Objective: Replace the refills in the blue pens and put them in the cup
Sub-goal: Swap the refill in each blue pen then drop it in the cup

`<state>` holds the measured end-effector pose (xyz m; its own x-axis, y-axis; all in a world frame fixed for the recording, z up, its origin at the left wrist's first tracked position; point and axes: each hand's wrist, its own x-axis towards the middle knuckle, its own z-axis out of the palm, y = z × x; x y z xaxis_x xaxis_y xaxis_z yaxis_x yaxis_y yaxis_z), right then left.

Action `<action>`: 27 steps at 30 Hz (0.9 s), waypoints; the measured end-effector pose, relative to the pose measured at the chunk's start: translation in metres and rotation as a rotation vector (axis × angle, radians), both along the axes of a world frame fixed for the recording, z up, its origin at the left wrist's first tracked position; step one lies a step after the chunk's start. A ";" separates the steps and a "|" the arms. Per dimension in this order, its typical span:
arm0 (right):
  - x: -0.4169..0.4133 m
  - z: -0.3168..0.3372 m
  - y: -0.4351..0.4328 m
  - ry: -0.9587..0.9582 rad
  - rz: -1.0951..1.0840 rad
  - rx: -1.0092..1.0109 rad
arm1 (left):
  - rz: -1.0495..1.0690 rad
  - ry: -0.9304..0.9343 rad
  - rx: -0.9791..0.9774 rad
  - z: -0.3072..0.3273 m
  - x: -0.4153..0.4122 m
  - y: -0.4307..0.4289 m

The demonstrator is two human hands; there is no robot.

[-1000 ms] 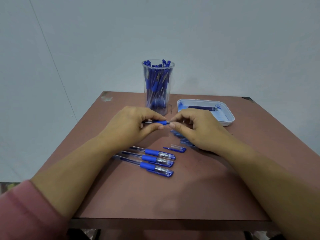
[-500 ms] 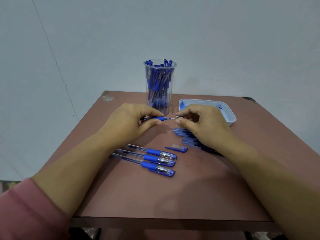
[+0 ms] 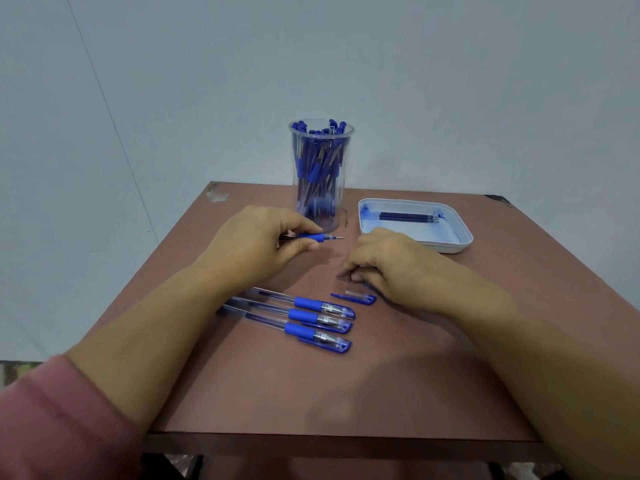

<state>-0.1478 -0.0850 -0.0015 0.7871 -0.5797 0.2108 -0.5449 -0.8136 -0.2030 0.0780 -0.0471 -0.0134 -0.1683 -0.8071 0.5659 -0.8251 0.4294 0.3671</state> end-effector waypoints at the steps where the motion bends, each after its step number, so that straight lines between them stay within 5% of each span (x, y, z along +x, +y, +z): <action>1: -0.001 0.001 0.000 -0.011 -0.001 0.009 | 0.000 0.002 0.006 0.000 0.000 0.000; 9: -0.008 0.010 0.006 -0.388 -0.107 -0.014 | -0.049 0.022 0.008 0.000 -0.004 0.002; 27: -0.011 0.011 0.002 -0.355 -0.098 0.054 | -0.057 0.008 0.010 0.003 -0.010 0.004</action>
<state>-0.1589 -0.0833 0.0093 0.6106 -0.6664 0.4278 -0.5076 -0.7440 -0.4346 0.0679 -0.0429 -0.0108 -0.2099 -0.8018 0.5595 -0.7962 0.4723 0.3781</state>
